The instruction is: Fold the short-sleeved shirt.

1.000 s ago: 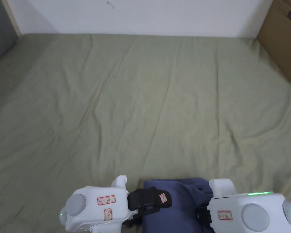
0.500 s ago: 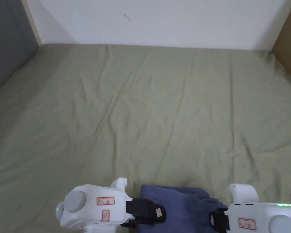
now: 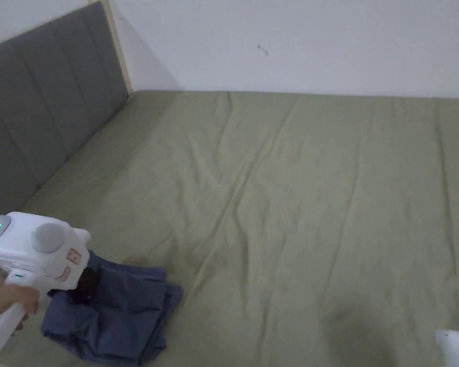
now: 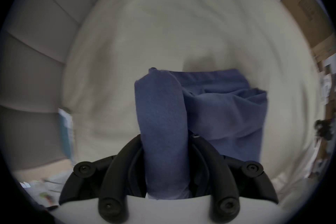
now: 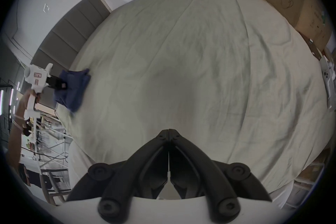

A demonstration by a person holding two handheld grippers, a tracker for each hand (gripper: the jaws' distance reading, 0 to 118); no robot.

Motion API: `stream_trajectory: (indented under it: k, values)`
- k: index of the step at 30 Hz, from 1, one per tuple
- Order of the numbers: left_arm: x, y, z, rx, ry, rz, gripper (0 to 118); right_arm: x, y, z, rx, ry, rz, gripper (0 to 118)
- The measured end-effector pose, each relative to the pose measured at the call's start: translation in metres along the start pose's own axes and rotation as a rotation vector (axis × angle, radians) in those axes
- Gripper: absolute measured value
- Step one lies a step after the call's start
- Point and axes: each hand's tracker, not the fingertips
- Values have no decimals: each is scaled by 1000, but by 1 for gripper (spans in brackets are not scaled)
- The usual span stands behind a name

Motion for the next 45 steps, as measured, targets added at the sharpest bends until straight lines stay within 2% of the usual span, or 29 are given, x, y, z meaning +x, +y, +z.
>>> stream_trajectory:
  k: [4,5,7,8,10,14,16,17,19,22,25,27,29,31,33,35,37,41,43,45]
  values:
    - [-21,6,-25,-85,295,-142,32,-2,1,-4,-29,16,-27,0]
    - [-28,5,-30,-52,306,-91,43,-1,1,-4,-28,19,-26,0]
    - [-38,1,-35,-24,333,15,87,-2,1,-7,-39,3,-21,0]
    - [-39,-2,-37,-29,381,17,97,-3,1,-7,-46,-2,-13,0]
    - [-43,-6,-31,-6,410,5,101,-3,0,-6,-47,-8,-7,0]
    - [-41,-13,2,62,245,117,99,-3,-1,-3,-43,2,-9,0]
    - [-30,-19,23,136,169,158,92,-2,-2,0,-33,3,-10,0]
    - [-20,-22,35,191,125,170,71,-3,-3,3,-25,7,-9,0]
    - [1,-26,46,235,96,163,0,-4,-5,9,-9,20,-10,0]
    - [51,-44,73,356,-42,134,0,-3,-6,20,29,21,-5,0]
    - [103,-62,101,449,-56,80,0,5,-3,29,73,30,-1,0]
    - [132,-74,120,530,-18,101,0,4,-3,40,125,15,4,0]
    - [158,-85,142,608,-115,144,0,3,-3,55,211,1,20,0]
    - [182,-96,163,671,-143,170,0,-3,-3,78,307,-25,68,0]
    - [200,-106,182,734,-110,168,0,-12,-4,103,420,-76,111,0]
    - [221,-116,203,793,-116,223,0,-19,-4,124,505,-119,130,0]
    - [230,-130,219,884,-124,216,0,-24,-4,145,598,-129,132,0]
    - [261,-160,253,1102,-2,166,0,-29,-7,178,760,-143,154,0]
    - [278,-168,267,1151,42,183,0,-30,-9,191,823,-155,153,0]
    - [278,-174,274,1179,-29,173,0,-32,-11,202,873,-168,156,0]
